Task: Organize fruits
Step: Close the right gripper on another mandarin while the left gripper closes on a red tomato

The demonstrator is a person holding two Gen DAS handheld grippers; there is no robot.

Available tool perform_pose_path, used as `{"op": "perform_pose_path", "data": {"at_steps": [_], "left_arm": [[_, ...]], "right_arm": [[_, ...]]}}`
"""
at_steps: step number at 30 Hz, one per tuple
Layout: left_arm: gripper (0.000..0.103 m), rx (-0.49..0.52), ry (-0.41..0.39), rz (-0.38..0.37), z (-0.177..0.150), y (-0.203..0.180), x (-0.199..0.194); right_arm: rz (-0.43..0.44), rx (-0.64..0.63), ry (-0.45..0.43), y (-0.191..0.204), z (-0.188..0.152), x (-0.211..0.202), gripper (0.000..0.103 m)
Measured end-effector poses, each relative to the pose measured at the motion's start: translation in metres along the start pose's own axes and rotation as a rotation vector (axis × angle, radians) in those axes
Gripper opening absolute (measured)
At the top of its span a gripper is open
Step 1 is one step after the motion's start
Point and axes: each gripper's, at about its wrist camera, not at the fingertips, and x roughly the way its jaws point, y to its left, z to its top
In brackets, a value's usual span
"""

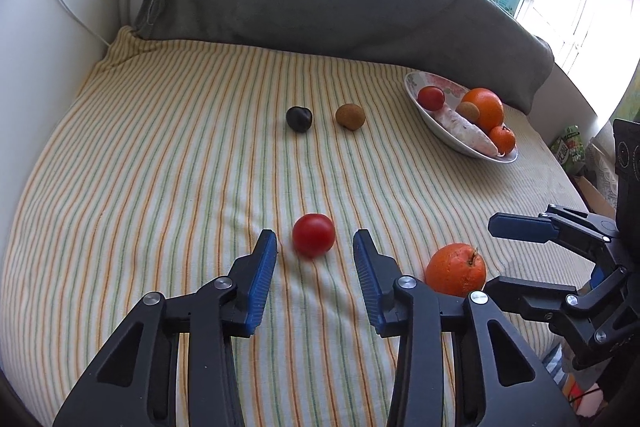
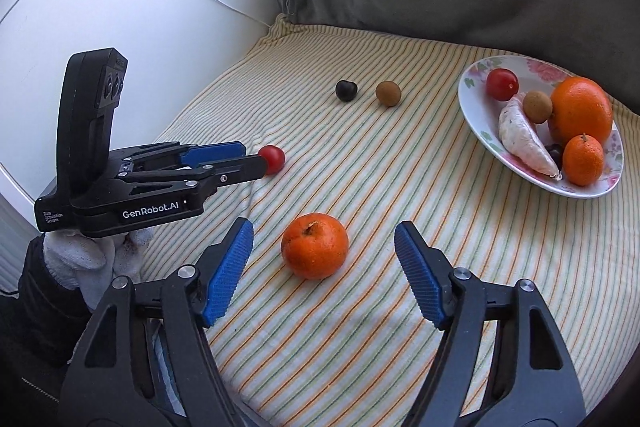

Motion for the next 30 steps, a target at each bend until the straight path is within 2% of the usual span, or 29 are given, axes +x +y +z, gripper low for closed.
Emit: {"op": "perform_pose_path", "data": {"at_steps": [4, 12, 15, 17, 30], "left_arm": [[0.035, 0.003, 0.010, 0.006, 0.002, 0.000, 0.006], [0.030, 0.001, 0.025, 0.014, 0.003, 0.002, 0.016], [0.027, -0.004, 0.026, 0.014, 0.004, 0.004, 0.016], [0.025, -0.006, 0.026, 0.013, 0.004, 0.004, 0.016], [0.023, -0.018, 0.012, 0.002, 0.006, 0.004, 0.011]], "right_arm": [[0.005, -0.006, 0.028, 0.004, 0.000, 0.010, 0.067], [0.007, -0.024, 0.066, 0.009, 0.001, 0.018, 0.057], [0.009, -0.025, 0.079, 0.009, 0.000, 0.022, 0.052], [0.006, -0.026, 0.088, 0.010, 0.001, 0.024, 0.044], [-0.004, -0.013, 0.063, 0.009, -0.002, 0.016, 0.043]]}}
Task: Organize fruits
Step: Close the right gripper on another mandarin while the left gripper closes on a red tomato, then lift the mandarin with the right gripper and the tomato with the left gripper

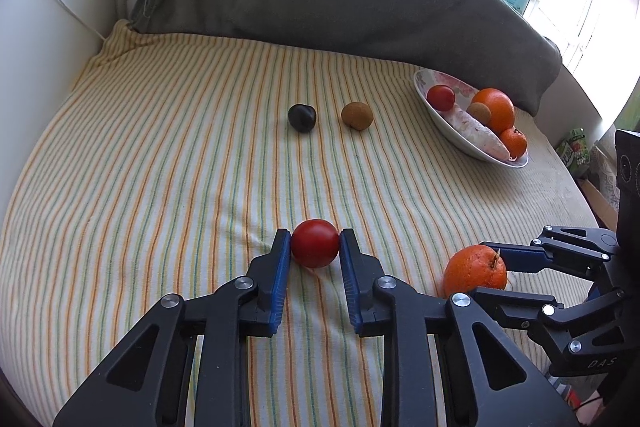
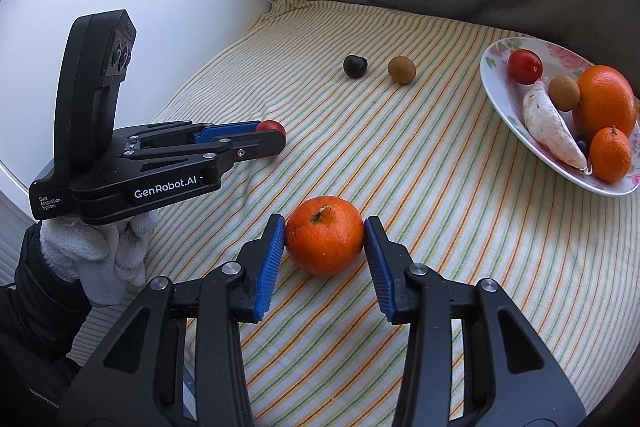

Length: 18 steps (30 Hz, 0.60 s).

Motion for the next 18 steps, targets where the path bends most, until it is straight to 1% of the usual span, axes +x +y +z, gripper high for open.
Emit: {"op": "perform_pose_path", "data": {"at_steps": [12, 18], "left_arm": [[0.023, 0.028, -0.037, -0.033, 0.012, -0.018, -0.009], [0.023, 0.052, -0.056, -0.047, 0.024, -0.032, -0.009]], "right_arm": [[-0.043, 0.038, -0.072, -0.015, 0.001, -0.034, 0.043], [-0.068, 0.058, -0.109, -0.026, 0.009, -0.048, 0.043]]}}
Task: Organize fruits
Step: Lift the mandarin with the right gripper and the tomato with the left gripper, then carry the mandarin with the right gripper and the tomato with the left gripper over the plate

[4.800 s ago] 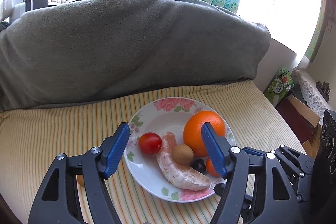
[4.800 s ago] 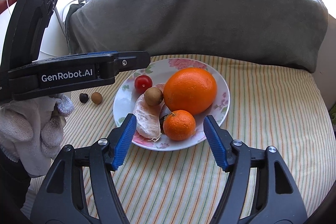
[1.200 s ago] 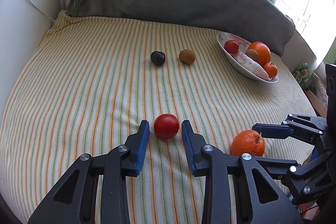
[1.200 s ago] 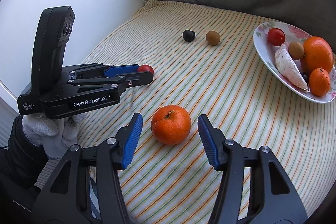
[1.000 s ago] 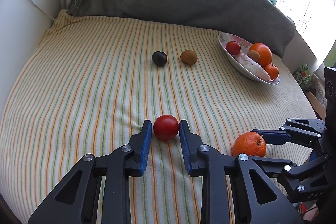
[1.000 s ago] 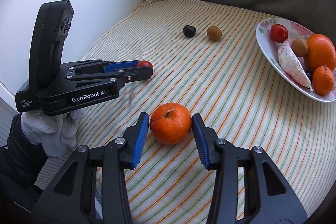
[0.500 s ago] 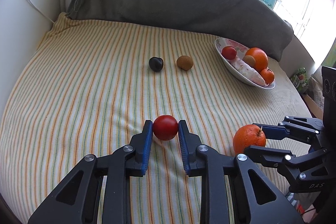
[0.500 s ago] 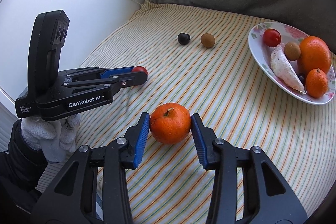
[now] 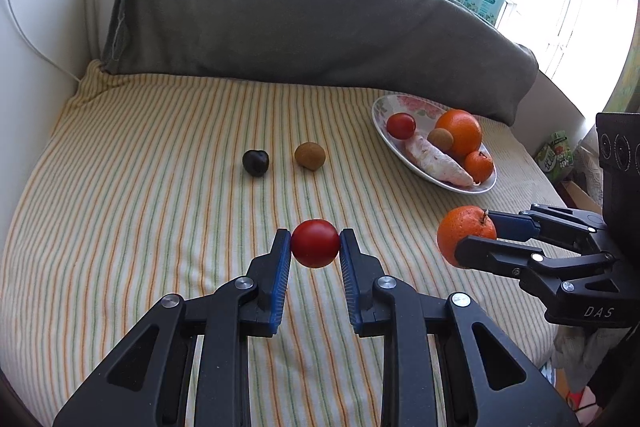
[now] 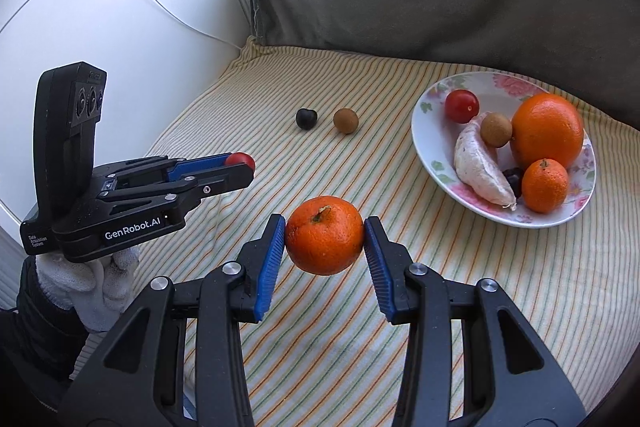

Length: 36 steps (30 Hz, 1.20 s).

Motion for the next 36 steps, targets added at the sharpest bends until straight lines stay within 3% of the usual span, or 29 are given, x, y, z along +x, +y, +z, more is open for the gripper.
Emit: {"op": "perform_pose_path", "data": {"at_steps": [17, 36], "left_arm": [[0.023, 0.069, -0.037, -0.049, 0.033, -0.038, 0.012], [0.023, 0.109, -0.028, -0.092, 0.058, -0.062, 0.042]], "right_arm": [[-0.073, 0.034, -0.091, -0.032, 0.033, -0.022, 0.043], [-0.151, 0.052, -0.147, -0.075, 0.071, -0.023, 0.043]]}}
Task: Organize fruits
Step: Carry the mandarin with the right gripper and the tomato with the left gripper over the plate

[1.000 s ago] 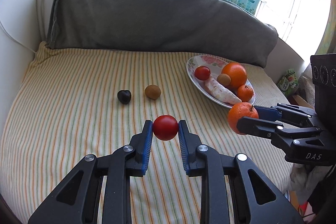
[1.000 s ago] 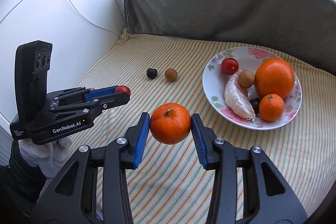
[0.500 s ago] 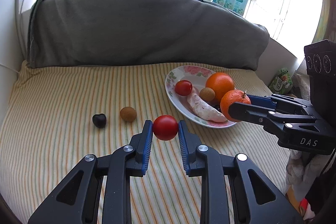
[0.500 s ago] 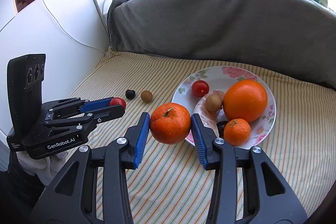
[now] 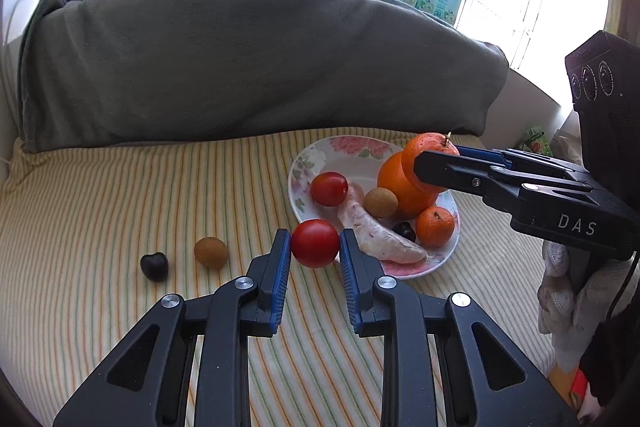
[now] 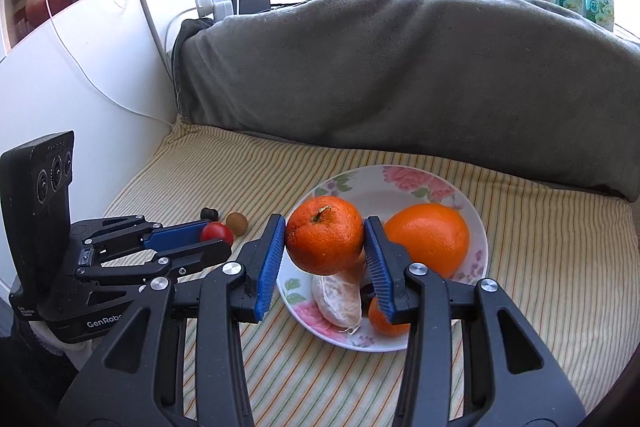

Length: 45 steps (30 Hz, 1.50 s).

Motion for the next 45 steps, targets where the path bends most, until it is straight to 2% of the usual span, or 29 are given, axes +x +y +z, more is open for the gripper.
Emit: {"op": "perform_pose_path", "data": {"at_steps": [19, 32, 45], "left_arm": [[0.023, 0.022, 0.029, -0.035, 0.014, -0.012, 0.031], [0.023, 0.016, 0.046, -0.049, 0.016, -0.014, 0.040], [0.023, 0.017, 0.045, -0.066, 0.019, -0.017, 0.039]], "right_arm": [[-0.061, 0.005, 0.021, -0.033, 0.026, 0.039, 0.043], [-0.085, 0.019, 0.044, -0.044, 0.029, 0.058, 0.043], [-0.101, 0.017, 0.046, -0.044, 0.029, 0.060, 0.044]]}}
